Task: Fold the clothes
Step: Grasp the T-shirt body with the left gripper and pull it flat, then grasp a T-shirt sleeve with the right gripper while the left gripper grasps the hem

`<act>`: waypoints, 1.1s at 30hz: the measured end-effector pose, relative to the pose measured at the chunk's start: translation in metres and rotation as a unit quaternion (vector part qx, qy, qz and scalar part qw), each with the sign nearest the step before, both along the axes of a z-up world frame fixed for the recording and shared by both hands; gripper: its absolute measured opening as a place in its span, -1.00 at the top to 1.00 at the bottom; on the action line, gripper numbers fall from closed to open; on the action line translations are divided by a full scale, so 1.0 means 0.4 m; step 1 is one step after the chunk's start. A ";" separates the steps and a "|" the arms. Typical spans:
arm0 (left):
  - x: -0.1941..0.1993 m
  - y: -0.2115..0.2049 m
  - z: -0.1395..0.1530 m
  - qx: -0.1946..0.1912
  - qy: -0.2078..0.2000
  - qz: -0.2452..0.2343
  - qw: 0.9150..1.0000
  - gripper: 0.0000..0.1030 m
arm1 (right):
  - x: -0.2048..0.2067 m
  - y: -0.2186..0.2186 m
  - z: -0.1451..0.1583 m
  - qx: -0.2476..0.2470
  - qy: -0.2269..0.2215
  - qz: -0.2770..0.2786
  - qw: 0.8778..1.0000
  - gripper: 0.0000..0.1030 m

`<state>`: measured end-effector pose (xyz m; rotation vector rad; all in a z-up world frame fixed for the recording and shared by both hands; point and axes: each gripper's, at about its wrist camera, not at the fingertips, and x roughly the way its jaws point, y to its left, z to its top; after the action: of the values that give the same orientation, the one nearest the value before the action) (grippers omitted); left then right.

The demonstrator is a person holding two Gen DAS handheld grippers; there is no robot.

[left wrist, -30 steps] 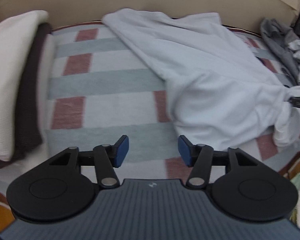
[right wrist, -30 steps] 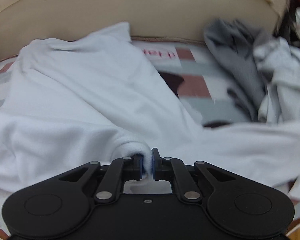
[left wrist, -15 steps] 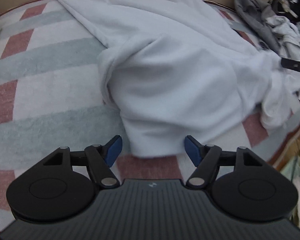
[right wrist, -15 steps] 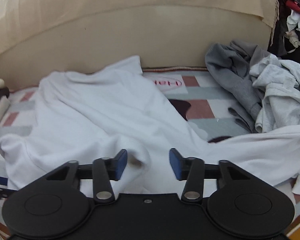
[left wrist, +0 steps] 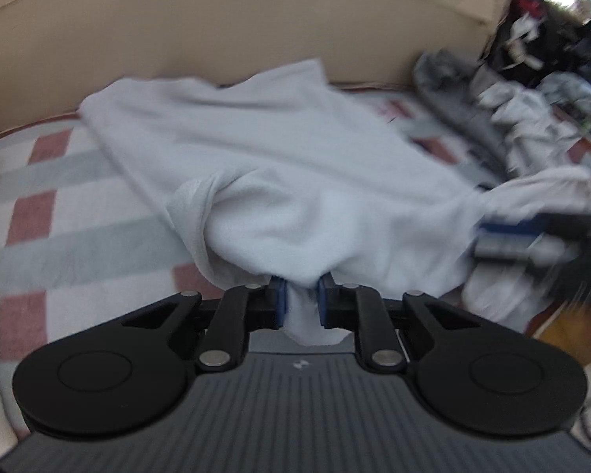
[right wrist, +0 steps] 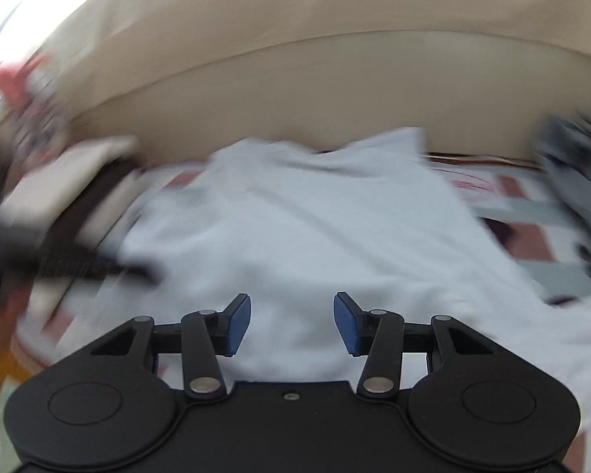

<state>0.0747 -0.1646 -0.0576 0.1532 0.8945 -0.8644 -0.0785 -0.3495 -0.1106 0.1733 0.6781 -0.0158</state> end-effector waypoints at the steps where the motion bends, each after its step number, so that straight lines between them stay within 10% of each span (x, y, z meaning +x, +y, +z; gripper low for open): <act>1: 0.002 -0.005 0.013 -0.008 0.005 -0.005 1.000 0.71 | 0.007 0.032 -0.006 -0.018 0.003 0.021 1.000 -0.02; 13: -0.060 0.018 -0.019 -0.047 0.069 -0.035 0.996 0.74 | 0.083 0.259 -0.066 -0.230 -0.004 0.137 0.963 0.01; 15: -0.070 0.029 -0.010 -0.049 0.059 -0.035 0.996 0.74 | 0.104 0.260 -0.064 -0.227 -0.008 0.154 0.962 0.36; 17: -0.071 0.034 -0.010 -0.039 0.061 -0.038 0.997 0.74 | 0.127 0.236 -0.055 -0.187 0.002 0.150 0.971 0.75; 23: -0.121 0.023 -0.003 0.043 -0.042 -0.049 0.997 0.14 | 0.128 0.039 -0.009 -0.043 -0.021 0.005 0.999 0.78; 27: -0.126 -0.003 -0.051 0.094 -0.049 -0.046 0.993 0.11 | 0.114 -0.150 -0.074 0.027 0.023 -0.127 0.991 0.78; 33: -0.133 -0.028 -0.072 0.066 -0.041 -0.054 0.996 0.01 | 0.068 -0.263 -0.145 0.176 0.019 -0.185 0.967 0.78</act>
<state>0.0217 -0.1760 -0.0863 0.3517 0.8719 -0.8924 -0.0512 -0.4547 -0.1684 0.6415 0.6742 -0.2599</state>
